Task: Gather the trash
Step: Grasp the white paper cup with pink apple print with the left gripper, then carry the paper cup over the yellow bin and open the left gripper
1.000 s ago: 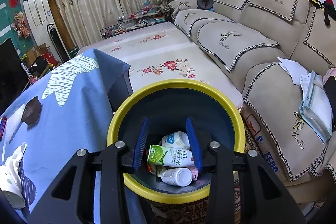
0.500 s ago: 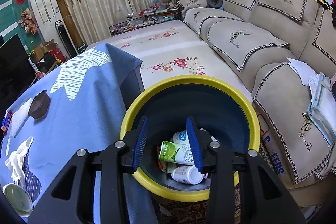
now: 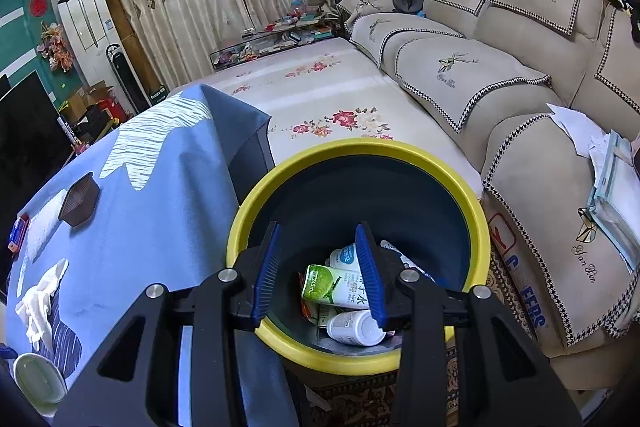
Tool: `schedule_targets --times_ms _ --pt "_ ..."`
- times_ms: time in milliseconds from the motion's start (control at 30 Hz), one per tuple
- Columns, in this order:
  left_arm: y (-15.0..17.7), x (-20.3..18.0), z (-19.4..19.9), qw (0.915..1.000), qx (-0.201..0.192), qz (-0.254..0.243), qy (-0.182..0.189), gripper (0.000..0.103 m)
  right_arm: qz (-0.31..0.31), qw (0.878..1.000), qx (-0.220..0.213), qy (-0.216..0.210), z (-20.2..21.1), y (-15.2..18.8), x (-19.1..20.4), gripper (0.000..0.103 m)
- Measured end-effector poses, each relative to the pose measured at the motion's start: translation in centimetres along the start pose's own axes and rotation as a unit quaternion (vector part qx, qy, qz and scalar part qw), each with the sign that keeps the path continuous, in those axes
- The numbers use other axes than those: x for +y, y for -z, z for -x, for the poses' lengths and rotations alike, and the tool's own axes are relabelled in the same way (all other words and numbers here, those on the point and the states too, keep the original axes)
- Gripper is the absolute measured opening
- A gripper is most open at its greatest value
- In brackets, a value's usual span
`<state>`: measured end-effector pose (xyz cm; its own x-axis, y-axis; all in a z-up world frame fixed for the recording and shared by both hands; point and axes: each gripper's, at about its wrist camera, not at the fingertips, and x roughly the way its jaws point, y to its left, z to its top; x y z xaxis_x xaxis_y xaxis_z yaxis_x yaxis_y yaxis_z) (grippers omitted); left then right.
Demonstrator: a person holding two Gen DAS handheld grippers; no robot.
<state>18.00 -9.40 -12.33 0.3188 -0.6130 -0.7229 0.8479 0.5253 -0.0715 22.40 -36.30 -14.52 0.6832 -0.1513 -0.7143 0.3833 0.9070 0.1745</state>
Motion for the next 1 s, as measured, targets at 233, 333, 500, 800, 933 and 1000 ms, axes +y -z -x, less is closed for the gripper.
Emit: schedule_targets --times_ms 233,333,500,800,933,1000 --pt "0.6 1.2 -1.1 0.9994 -0.005 0.026 -0.022 0.086 0.001 1.000 0.008 -0.010 -0.7 0.2 0.6 0.037" --pt "0.8 1.2 -1.7 0.9997 0.005 0.025 -0.003 0.086 0.002 1.000 0.013 -0.017 -0.8 0.3 0.8 0.037" --pt "1.1 2.1 -2.0 0.9978 0.006 0.062 0.022 0.074 -0.003 0.999 0.017 -0.032 -0.7 0.5 0.6 0.037" --pt "-0.2 4.1 0.9 0.9904 -0.030 0.132 -0.029 0.059 -0.011 0.999 0.017 -0.045 -0.7 0.5 0.3 0.037" --pt "-2.0 3.9 1.9 0.9862 -0.016 0.133 -0.098 0.058 -0.010 0.998 0.019 -0.051 -0.7 0.7 0.5 0.037" --pt "-2.9 4.1 2.2 0.9828 -0.009 0.137 -0.123 0.057 -0.009 0.998 0.019 -0.053 -0.7 0.6 0.6 0.037"
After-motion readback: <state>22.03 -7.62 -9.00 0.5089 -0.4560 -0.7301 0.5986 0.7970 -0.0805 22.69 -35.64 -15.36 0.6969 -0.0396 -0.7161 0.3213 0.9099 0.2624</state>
